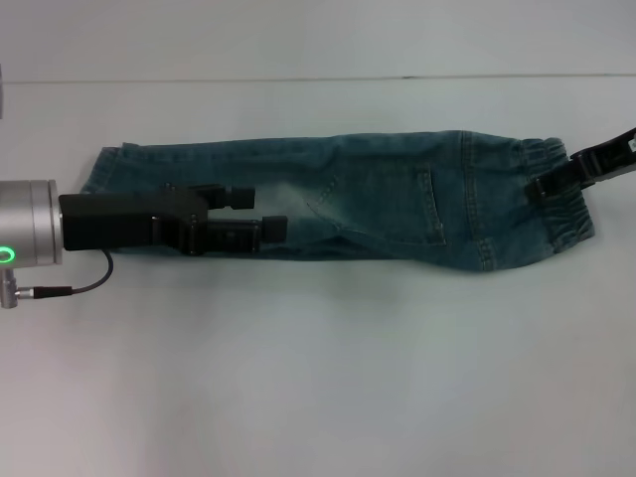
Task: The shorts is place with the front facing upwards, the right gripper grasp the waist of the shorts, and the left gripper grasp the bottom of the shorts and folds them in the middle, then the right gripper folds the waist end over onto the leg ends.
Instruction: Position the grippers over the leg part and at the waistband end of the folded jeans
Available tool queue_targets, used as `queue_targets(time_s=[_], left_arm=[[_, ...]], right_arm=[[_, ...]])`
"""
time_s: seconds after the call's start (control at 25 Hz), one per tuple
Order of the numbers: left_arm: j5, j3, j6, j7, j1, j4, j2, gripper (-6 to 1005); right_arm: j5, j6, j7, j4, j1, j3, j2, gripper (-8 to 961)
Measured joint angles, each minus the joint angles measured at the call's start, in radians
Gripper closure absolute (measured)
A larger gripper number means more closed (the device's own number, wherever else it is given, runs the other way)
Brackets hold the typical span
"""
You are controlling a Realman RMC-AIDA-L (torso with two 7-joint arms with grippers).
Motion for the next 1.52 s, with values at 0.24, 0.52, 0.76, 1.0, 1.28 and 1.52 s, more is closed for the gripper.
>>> queue_targets(time_s=[0.24,0.52,0.76,1.0,1.28,1.52], left_arm=[[0.0,0.0,-0.011,0.002,-0.006,-0.019,0.0,96],[0.0,0.0,-0.011,0.006,-0.009,-0.024,0.0,97],[0.0,0.0,-0.011,0.007,-0.009,-0.026,0.0,97],[0.0,0.0,-0.011,0.007,-0.008,-0.026,-0.001,96],[0.0,0.0,-0.011,0.002,-0.007,-0.034,-0.002,96],[0.0,0.0,-0.01,-0.001,-0.009,-0.04,-0.002,96]], right_arm=[[-0.04,0.024,0.0,-0.004,-0.005,-0.001,-0.011,75],[-0.086,0.09,0.0,0.005,-0.008,-0.001,0.013,76],[-0.089,0.135,-0.012,0.012,-0.007,-0.002,0.04,77],[-0.091,0.179,-0.016,0.047,0.001,-0.017,0.054,78],[-0.092,0.234,-0.017,0.048,-0.002,-0.044,0.086,79],[-0.093,0.271,-0.017,0.049,-0.008,-0.073,0.098,80]])
